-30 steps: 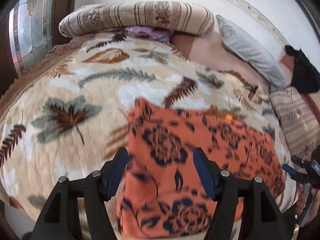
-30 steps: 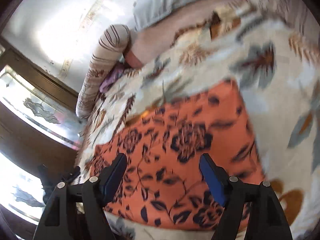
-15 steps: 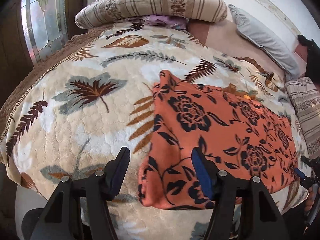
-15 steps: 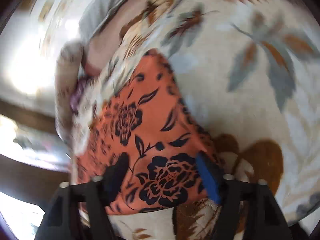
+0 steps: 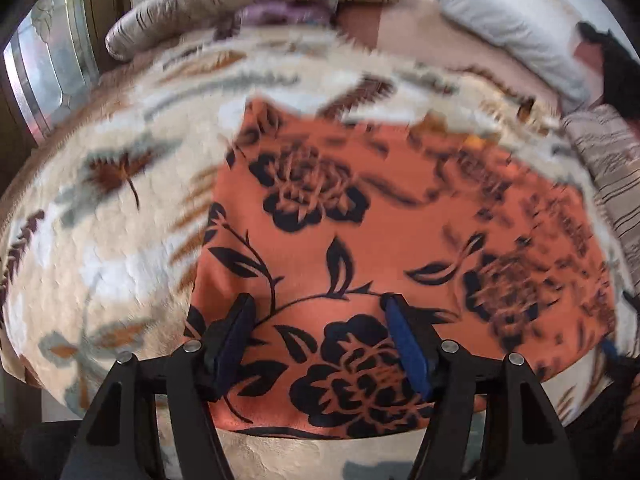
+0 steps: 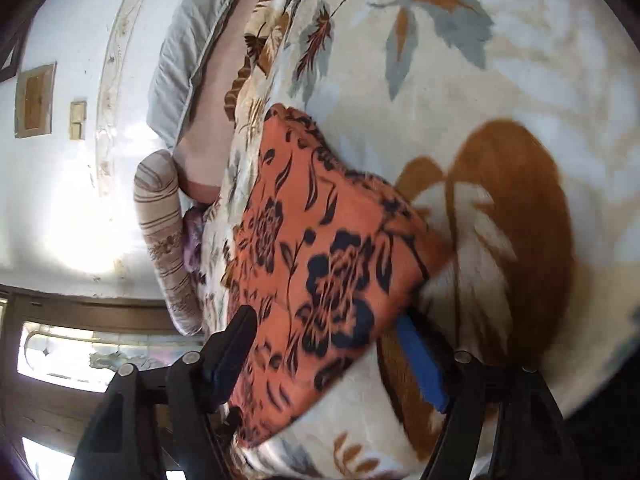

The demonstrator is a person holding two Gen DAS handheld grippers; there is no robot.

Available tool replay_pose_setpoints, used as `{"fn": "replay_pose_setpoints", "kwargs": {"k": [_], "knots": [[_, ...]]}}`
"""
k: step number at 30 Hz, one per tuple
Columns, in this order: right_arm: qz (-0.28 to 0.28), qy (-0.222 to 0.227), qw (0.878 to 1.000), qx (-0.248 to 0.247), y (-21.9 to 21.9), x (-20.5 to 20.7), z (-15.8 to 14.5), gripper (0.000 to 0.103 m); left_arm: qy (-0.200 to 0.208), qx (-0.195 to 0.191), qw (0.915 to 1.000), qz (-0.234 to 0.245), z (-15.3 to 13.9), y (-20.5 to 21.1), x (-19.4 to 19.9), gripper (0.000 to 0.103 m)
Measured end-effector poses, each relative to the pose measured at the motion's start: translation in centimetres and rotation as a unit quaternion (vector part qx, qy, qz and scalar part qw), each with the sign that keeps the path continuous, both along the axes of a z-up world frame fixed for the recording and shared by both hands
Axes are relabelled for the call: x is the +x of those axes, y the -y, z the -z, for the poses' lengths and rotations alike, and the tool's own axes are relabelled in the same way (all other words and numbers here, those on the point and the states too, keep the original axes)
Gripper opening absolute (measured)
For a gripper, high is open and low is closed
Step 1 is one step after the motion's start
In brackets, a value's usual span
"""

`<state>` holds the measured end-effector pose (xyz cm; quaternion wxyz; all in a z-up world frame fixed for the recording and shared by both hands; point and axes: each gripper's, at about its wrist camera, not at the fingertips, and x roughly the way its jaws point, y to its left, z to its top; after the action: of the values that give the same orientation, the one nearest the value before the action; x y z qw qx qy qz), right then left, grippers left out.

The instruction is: Fold small clothes

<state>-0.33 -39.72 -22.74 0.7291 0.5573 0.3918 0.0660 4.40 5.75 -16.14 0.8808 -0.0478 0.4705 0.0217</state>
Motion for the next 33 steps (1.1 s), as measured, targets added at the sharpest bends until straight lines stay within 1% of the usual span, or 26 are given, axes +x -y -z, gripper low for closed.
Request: {"fn": "replay_pose_setpoints", "kwargs": {"k": [1, 2, 3, 4, 6, 7, 9, 10, 11, 12, 13, 14, 15, 16, 18, 19, 21, 23, 24, 26, 27, 29, 30, 31, 32, 33], "knots": [[0.010, 0.002, 1.000, -0.004, 0.1, 0.5, -0.1, 0.061, 0.016, 0.018, 0.9997, 0.007, -0.2, 0.5, -0.3, 0.068], [0.009, 0.001, 1.000, -0.026, 0.0, 1.0, -0.5, 0.024, 0.013, 0.031, 0.9994, 0.012, -0.3, 1.0, -0.5, 0.068], [0.004, 0.001, 0.999, -0.046, 0.1, 1.1, -0.9, 0.011, 0.008, 0.031, 0.9994, 0.012, -0.4, 1.1, -0.6, 0.068], [0.004, 0.007, 0.998, -0.068, 0.0, 1.0, -1.7, 0.011, 0.007, 0.024, 0.9996, 0.009, -0.6, 1.0, -0.6, 0.068], [0.001, 0.021, 0.990, -0.141, -0.9, 0.4, -4.1, 0.010, 0.006, 0.001, 1.0000, 0.001, -1.2, 0.3, -0.8, 0.068], [0.003, 0.028, 0.985, -0.170, -1.3, 0.0, -5.1, 0.010, 0.015, -0.010, 0.9998, -0.008, -1.8, 0.0, -1.0, 0.068], [-0.005, 0.014, 0.979, -0.204, -1.8, -0.3, -5.0, 0.011, 0.035, -0.019, 0.9991, -0.017, -2.7, -0.1, -1.1, 0.068], [-0.019, -0.009, 0.977, -0.212, -2.0, 0.1, -4.0, 0.015, 0.044, -0.022, 0.9987, -0.014, -3.1, 0.1, -1.2, 0.068], [-0.034, -0.039, 0.979, -0.199, -1.8, 0.4, -2.5, 0.017, 0.045, -0.024, 0.9987, -0.008, -3.1, 0.2, -0.9, 0.068], [-0.022, -0.030, 0.987, -0.154, -0.9, 0.0, -1.7, 0.018, 0.040, -0.022, 0.9990, 0.000, -2.8, 0.5, -0.5, 0.069], [-0.015, -0.031, 0.989, -0.142, -0.3, -0.3, -1.9, 0.026, 0.021, -0.012, 0.9997, 0.009, -1.9, 0.8, 0.0, 0.069], [-0.009, -0.031, 0.989, -0.143, 0.3, -0.7, -2.4, 0.032, -0.001, -0.001, 0.9999, 0.010, -0.7, 1.0, 0.9, 0.069], [0.003, -0.025, 0.989, -0.148, 1.0, -1.3, -3.2, 0.033, -0.014, 0.006, 0.9998, 0.014, 0.3, 1.0, 1.2, 0.070], [0.013, -0.016, 0.988, -0.155, 1.8, -1.9, -3.9, 0.035, 0.011, 0.017, 0.9996, 0.019, 0.4, 1.3, 0.8, 0.071], [0.020, 0.001, 0.984, -0.178, 2.9, -2.0, -5.5, 0.036, 0.016, 0.032, 0.9991, 0.022, 0.5, 1.7, 0.4, 0.073], [0.007, 0.014, 0.983, -0.181, 3.4, -1.2, -6.2, 0.036, 0.019, 0.034, 0.9990, 0.023, 0.6, 1.8, 0.3, 0.073], [-0.030, 0.035, 0.984, -0.173, 3.9, 1.3, -7.1, 0.036, 0.021, 0.022, 0.9992, 0.024, 0.6, 1.5, 0.2, 0.073], [-0.092, 0.046, 0.981, -0.167, 4.0, 5.8, -7.2, 0.036, 0.020, 0.014, 0.9994, 0.026, 0.6, 1.2, 0.2, 0.073], [-0.114, 0.041, 0.980, -0.160, 4.1, 7.9, -6.9, 0.036, 0.020, 0.013, 0.9993, 0.027, 0.6, 1.2, 0.1, 0.073], [-0.134, 0.028, 0.973, -0.187, 3.7, 12.1, -6.4, 0.037, 0.022, 0.014, 0.9992, 0.031, 0.5, 1.2, 0.0, 0.073], [-0.157, 0.019, 0.970, -0.183, 3.5, 14.4, -5.6, 0.037, 0.023, 0.013, 0.9991, 0.033, 0.5, 1.2, 0.1, 0.073], [-0.163, -0.005, 0.973, -0.162, 2.9, 17.9, -3.9, 0.038, 0.025, 0.012, 0.9990, 0.036, 0.6, 1.1, 0.2, 0.073], [-0.172, -0.010, 0.973, -0.155, 2.5, 19.1, -3.3, 0.040, 0.026, 0.010, 0.9989, 0.038, 0.6, 1.1, 0.3, 0.073], [-0.183, -0.020, 0.973, -0.142, 2.2, 20.2, -2.6, 0.057, 0.028, 0.009, 0.9988, 0.040, 0.6, 1.1, 0.3, 0.073], [-0.186, -0.019, 0.974, -0.131, 1.9, 20.9, -2.4, 0.063, 0.029, 0.008, 0.9987, 0.041, 0.6, 1.0, 0.3, 0.074], [-0.187, -0.015, 0.971, -0.145, 1.5, 21.5, -2.8, 0.060, 0.030, 0.008, 0.9986, 0.043, 0.7, 1.0, 0.3, 0.074]]}}
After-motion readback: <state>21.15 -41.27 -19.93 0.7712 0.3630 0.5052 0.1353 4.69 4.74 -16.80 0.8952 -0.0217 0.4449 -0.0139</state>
